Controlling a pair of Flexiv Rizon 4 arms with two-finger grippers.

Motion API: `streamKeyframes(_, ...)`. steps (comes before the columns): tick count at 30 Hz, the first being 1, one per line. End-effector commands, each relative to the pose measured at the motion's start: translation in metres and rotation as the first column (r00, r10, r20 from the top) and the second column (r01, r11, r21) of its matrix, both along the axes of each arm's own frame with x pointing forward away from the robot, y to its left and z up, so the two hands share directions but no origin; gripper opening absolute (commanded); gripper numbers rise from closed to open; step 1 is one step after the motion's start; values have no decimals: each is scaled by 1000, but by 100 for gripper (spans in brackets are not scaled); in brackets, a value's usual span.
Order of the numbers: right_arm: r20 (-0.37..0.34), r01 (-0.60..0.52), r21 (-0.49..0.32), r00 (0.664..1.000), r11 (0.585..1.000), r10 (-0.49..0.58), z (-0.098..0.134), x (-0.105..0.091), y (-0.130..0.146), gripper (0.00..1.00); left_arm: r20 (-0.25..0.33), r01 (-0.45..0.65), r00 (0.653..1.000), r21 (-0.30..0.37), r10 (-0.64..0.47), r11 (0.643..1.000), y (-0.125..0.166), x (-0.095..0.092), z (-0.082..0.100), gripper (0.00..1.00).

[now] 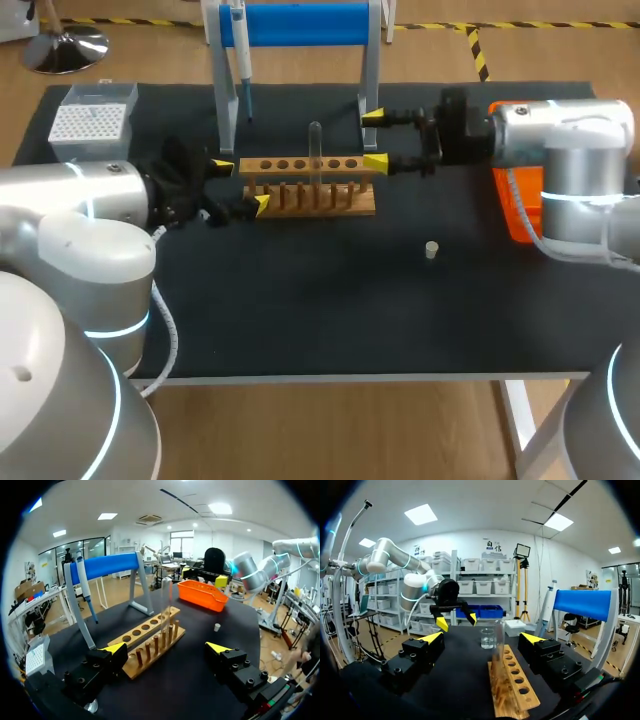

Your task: Invert the test tube, pick up the pipette, mount the tip to pipette, aspirate from beaker and dispense into the tube, eject the tip, return the pipette, and cap with the stopper.

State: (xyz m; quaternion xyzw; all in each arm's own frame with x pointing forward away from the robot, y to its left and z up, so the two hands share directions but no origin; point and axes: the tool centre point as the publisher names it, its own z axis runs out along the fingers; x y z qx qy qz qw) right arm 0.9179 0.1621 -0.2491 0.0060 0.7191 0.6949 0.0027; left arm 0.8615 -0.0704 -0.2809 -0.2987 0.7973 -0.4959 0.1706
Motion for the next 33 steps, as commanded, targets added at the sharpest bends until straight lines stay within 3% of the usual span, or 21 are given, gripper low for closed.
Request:
streamKeyframes(1,4,-66,25,998,998,66,-13,17,16,100,-4,1,1000,3,-1,1000,0,1,1,100)
streamKeyframes(10,27,-83,23,996,996,82,-20,32,43,100,-4,1,1000,3,-1,1000,0,1,1,100)
streamKeyframes(33,-14,-90,10,996,996,90,-38,39,77,100,-4,1,1000,3,-1,1000,0,1,1,100)
